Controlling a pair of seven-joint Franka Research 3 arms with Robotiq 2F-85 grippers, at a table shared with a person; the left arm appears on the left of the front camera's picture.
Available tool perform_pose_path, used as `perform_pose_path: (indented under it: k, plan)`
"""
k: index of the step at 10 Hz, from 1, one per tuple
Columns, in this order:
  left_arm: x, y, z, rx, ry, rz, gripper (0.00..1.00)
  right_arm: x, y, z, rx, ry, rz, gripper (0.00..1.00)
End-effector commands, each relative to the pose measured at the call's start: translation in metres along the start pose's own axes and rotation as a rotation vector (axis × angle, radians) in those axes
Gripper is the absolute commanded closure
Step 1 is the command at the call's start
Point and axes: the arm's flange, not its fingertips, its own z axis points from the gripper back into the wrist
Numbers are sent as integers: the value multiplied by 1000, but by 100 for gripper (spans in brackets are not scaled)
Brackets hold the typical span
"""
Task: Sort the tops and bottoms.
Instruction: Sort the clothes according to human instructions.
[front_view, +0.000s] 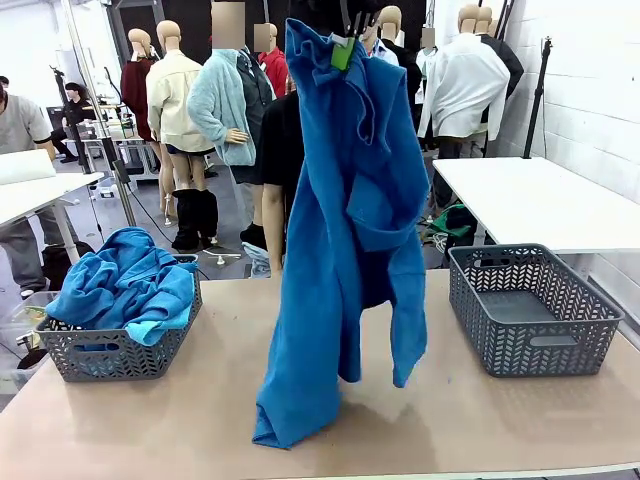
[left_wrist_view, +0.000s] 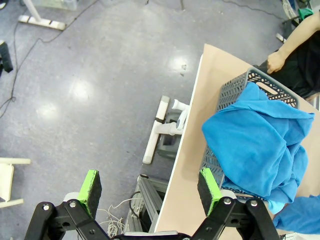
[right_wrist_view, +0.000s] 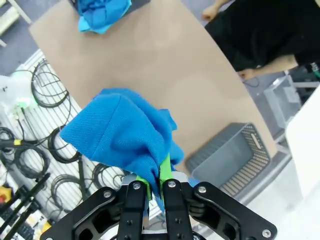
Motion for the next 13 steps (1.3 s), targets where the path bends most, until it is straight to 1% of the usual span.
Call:
perform_pose_path:
  k: [1,13]
  plan:
    - [-2,0,1,-9,-2,2,0,-1,-3,-3,-19,13,-2,100]
    - [-2,0,1,-9,-2,2,0,-1,-3,-3,-19,13,-2,100]
